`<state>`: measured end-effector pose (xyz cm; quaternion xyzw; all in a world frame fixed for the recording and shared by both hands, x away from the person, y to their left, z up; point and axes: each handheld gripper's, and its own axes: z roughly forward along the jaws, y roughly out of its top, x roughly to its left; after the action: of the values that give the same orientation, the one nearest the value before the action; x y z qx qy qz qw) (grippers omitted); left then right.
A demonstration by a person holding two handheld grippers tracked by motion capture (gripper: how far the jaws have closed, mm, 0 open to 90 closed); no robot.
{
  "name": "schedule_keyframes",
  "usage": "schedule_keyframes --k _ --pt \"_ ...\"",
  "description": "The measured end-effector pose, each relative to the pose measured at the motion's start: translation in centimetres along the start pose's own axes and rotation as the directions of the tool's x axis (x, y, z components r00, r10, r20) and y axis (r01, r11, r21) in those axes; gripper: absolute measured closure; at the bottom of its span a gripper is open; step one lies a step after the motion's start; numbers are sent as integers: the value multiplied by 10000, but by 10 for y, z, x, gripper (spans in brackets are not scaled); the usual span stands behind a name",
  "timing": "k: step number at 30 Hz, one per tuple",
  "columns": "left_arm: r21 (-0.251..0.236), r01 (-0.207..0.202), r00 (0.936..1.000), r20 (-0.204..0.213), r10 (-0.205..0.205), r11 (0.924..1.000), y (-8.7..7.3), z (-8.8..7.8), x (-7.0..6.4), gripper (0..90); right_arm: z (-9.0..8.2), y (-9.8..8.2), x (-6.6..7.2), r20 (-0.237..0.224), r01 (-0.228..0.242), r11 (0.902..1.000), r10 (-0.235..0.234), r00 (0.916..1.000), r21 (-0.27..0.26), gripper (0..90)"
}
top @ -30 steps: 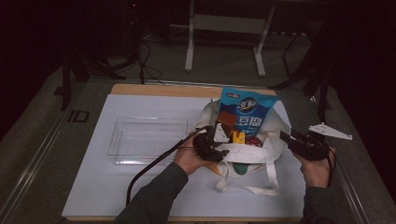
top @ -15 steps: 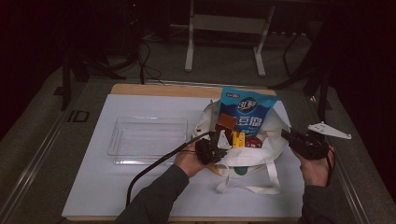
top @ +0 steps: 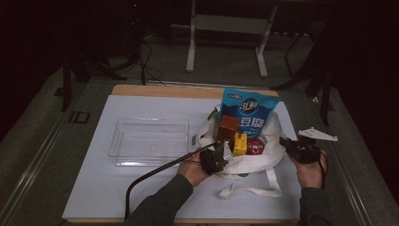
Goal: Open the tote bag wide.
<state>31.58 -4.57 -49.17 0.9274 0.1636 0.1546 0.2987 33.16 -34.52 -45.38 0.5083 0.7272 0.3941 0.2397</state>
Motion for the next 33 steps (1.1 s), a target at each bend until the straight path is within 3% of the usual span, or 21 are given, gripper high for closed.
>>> schedule_keyframes --k 2,5,7,12,18,24,28,29,33 --pt "-123 136 9999 -86 -137 9998 -3 2 -1 859 10 -6 1 -145 -105 9998 108 9998 181 840" --pt "-439 567 9984 105 -563 9974 -9 4 3 855 24 -14 4 -148 -119 9989 126 9998 464 842" --pt "-502 644 9978 165 -636 9967 -11 4 4 851 31 -18 4 -166 -247 9981 257 9995 562 843" --pt "-738 752 9971 209 -738 9944 -13 1 5 818 35 -24 2 -264 -370 9980 383 9989 506 843" --pt "-1399 759 9955 676 -670 9872 -14 -25 11 707 34 -31 2 -344 -349 9991 357 9988 227 837" --pt "-1887 560 9979 435 -486 9804 -19 -54 25 661 34 -44 1 -521 -596 9982 591 9969 -79 827" --pt "-2013 781 9966 416 -711 9764 -21 -60 33 651 35 -44 0 -521 -513 9987 514 9973 32 826" --pt "-2322 1082 9938 517 -988 9666 -25 -69 42 648 35 -43 3 -385 -400 9992 402 9984 67 825" --pt "-2549 1312 9903 773 -1151 9580 -27 -76 51 635 34 -44 6 -253 -303 9995 306 9992 115 823"
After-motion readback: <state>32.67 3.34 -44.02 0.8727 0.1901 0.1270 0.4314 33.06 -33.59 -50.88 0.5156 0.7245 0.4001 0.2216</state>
